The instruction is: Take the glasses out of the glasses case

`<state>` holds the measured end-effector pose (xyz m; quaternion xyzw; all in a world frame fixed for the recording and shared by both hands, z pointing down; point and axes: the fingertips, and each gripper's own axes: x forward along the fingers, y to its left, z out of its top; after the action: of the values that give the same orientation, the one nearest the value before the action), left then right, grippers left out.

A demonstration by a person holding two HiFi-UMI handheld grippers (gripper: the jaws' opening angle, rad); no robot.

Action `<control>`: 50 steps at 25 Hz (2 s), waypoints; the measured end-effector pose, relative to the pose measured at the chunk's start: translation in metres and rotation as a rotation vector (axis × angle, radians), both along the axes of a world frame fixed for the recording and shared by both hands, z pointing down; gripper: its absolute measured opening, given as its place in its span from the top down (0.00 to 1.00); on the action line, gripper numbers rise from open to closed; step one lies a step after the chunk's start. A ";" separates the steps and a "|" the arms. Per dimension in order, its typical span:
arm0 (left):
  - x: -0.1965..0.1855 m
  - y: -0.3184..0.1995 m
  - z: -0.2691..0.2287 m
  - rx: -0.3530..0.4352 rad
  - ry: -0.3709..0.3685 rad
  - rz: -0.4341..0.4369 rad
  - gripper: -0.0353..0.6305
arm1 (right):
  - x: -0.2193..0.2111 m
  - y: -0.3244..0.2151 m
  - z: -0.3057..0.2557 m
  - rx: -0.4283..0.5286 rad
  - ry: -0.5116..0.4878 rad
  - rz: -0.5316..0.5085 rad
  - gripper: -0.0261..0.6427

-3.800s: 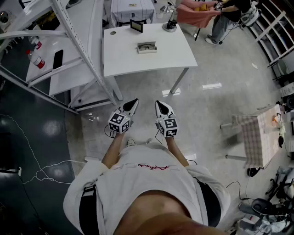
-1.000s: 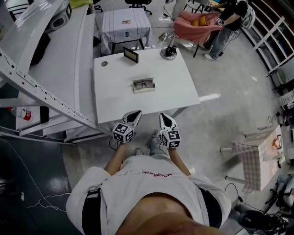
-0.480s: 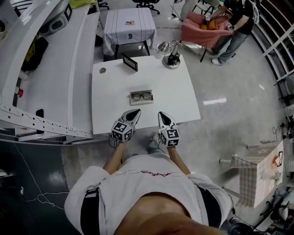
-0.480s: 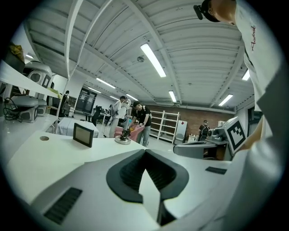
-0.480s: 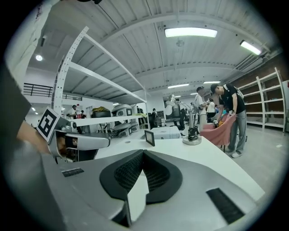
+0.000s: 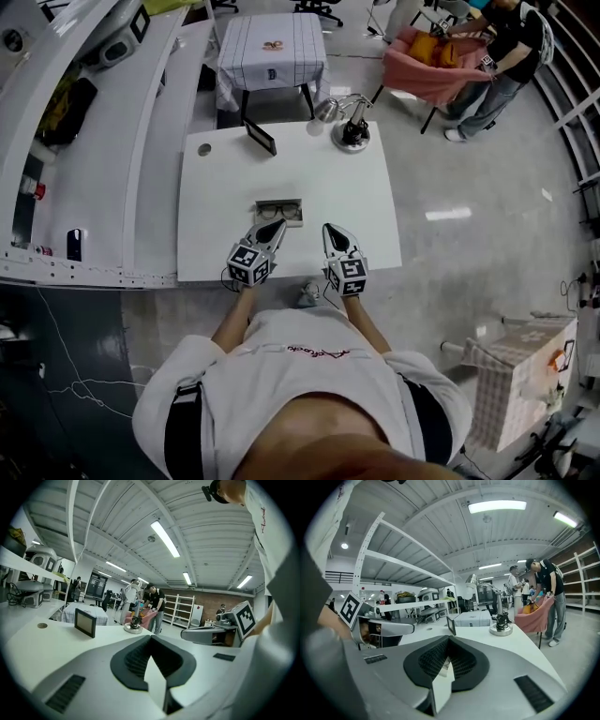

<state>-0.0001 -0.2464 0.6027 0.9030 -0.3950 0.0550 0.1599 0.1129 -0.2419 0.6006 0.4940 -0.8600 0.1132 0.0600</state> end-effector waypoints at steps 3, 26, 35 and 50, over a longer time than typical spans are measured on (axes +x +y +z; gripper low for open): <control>0.001 -0.009 0.004 -0.006 -0.009 -0.021 0.91 | 0.000 -0.008 0.006 -0.013 -0.008 -0.029 0.97; -0.027 -0.021 0.058 -0.137 -0.055 0.034 0.91 | -0.038 -0.029 0.040 -0.139 0.032 -0.038 0.97; -0.031 -0.008 0.092 -0.231 -0.086 0.048 0.91 | -0.031 -0.017 0.054 -0.182 0.048 -0.005 0.97; -0.030 -0.030 0.111 -0.163 -0.376 0.163 0.68 | -0.027 -0.007 0.054 -0.184 0.045 0.023 0.97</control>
<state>-0.0301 -0.2761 0.7140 0.8898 -0.3380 0.2669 0.1509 0.0864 -0.2486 0.6543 0.4985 -0.8387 0.1813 0.1231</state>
